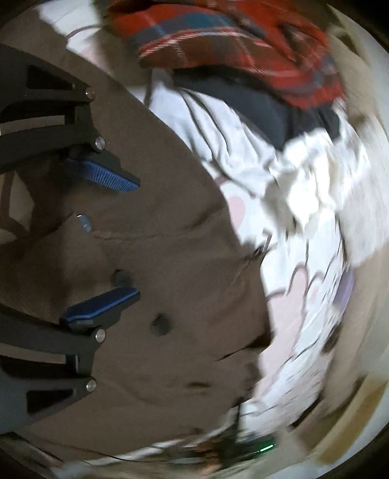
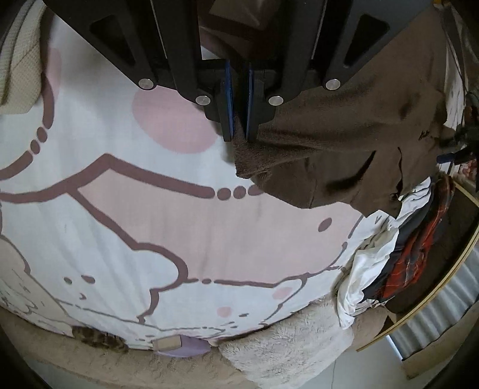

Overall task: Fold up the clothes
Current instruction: 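Fold the sweater side over with the left gripper while the right gripper holds the hem, then open the left gripper and release the cardigan's button placket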

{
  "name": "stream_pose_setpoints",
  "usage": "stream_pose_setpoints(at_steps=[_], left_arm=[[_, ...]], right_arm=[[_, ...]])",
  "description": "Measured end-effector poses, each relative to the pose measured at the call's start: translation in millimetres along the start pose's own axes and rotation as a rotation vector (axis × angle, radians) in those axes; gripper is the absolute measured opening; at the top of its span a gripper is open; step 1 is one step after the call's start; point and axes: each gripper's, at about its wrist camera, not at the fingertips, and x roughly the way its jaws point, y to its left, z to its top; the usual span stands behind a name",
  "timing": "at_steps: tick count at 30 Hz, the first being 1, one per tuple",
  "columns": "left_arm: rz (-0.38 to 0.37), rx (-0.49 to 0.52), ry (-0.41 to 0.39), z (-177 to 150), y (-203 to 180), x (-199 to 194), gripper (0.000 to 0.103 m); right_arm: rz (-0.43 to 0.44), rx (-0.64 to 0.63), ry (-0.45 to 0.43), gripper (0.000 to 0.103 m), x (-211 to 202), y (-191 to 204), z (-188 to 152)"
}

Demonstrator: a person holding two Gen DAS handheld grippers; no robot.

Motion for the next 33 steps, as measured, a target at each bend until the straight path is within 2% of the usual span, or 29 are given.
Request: stream_pose_setpoints(at_steps=[6,8,10,12,13,14,16,21,27,33], left_arm=[[0.075,0.195,0.082,-16.3,-24.9,14.5,0.064],[0.098,0.206,0.084,-19.3,-29.8,15.6,0.051],[0.122,0.216,0.087,-22.3,-34.7,16.7,0.049],[0.145,0.227,0.09,-25.3,-39.6,17.8,0.043],[0.157,0.232,0.091,-26.8,-42.1,18.4,0.036],[0.168,0.237,0.093,-28.3,-44.5,18.9,0.025],[0.192,0.248,0.095,-31.3,-49.4,20.1,0.014],[0.278,0.269,0.049,-35.1,-66.8,8.3,0.01],[0.409,0.246,0.008,-3.9,-51.2,8.0,0.01],[0.426,0.234,0.045,18.5,-41.0,39.6,0.01]], right_arm=[[0.029,0.019,-0.01,0.005,3.8,-5.3,-3.9],[0.039,0.022,-0.016,0.005,4.1,-6.8,-4.8],[0.046,0.026,-0.023,0.005,4.5,-7.9,-6.2],[0.053,0.027,-0.03,0.005,4.9,-8.5,-7.4],[0.055,0.029,-0.033,0.005,5.2,-8.4,-7.7],[0.058,0.03,-0.035,0.005,5.4,-8.4,-8.1],[0.062,0.032,-0.042,0.005,5.4,-9.0,-9.3],[0.061,0.021,-0.054,0.005,6.0,-8.4,-10.7],[0.045,0.004,-0.072,0.005,5.2,-6.5,-12.7],[0.026,0.004,-0.107,0.006,-0.4,-4.9,-16.0]])
